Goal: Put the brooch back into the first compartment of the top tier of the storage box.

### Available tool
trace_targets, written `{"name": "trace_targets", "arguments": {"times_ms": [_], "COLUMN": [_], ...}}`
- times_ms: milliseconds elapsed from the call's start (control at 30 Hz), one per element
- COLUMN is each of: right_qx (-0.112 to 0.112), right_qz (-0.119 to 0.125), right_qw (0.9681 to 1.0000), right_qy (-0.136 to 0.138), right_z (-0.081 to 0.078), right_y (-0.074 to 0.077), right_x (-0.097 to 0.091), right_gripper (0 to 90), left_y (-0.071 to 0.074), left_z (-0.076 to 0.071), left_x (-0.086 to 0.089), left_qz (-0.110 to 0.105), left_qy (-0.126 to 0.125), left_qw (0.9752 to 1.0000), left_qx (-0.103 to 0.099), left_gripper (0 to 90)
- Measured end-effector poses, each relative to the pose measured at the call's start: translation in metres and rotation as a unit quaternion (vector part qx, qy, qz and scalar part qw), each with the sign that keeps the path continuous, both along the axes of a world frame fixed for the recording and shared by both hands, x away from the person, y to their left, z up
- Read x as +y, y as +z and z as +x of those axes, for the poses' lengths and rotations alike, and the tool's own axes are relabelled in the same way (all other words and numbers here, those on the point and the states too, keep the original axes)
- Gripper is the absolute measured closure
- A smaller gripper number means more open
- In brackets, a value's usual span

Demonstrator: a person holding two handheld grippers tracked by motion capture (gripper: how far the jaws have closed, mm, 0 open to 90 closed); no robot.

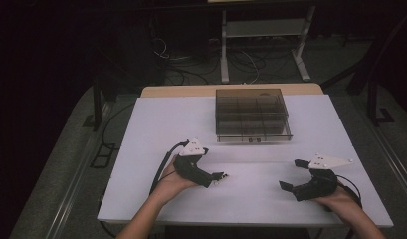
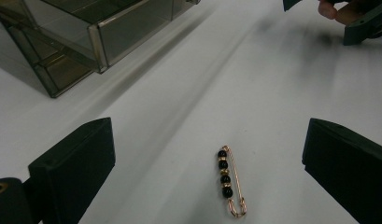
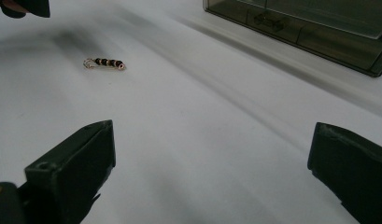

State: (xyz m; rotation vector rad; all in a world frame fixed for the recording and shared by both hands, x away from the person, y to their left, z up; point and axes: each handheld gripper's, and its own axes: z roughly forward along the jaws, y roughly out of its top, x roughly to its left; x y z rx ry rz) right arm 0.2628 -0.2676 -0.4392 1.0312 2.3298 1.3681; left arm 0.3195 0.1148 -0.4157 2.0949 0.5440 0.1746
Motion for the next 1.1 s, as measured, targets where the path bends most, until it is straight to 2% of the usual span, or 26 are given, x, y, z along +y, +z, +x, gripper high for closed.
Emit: {"name": "trace_targets", "arguments": {"times_ms": [200,467,700,833,1100], "right_qx": [-0.001,-0.001,-0.003,-0.003,-0.002], "right_qz": [-0.003,-0.007,-0.01,-0.011,-0.014], "right_qw": [1.0,1.0,0.9999,0.9999,0.9999], "right_qy": [0.001,0.002,0.003,0.004,0.007], "right_z": [-0.0003,-0.0008,-0.0003,-0.0005,-0.0001], "right_y": [-0.0002,-0.0005,-0.0008,-0.0008,-0.0014], "right_x": [0.0009,0.0014,0.0015,0.0016,0.002], "right_gripper": [0.3,0.3,0.2,0.2,0.3], "left_y": [-0.0018,-0.0025,-0.0042,-0.0069,-0.0099], "left_z": [0.0028,0.0032,0.002,0.0012,-0.0005], "left_x": [-0.0095,-0.0064,-0.005,-0.0057,-0.0078], "left_qz": [-0.001,-0.006,0.0,0.007,0.017], "left_qy": [-0.001,0.0,0.003,0.005,-0.002], "left_qw": [1.0,0.9999,0.9999,0.9997,0.9991], "left_qx": [0.007,0.012,0.016,0.025,0.038], "left_gripper": [6.3,16.0,29.6,38.1,58.6]}}
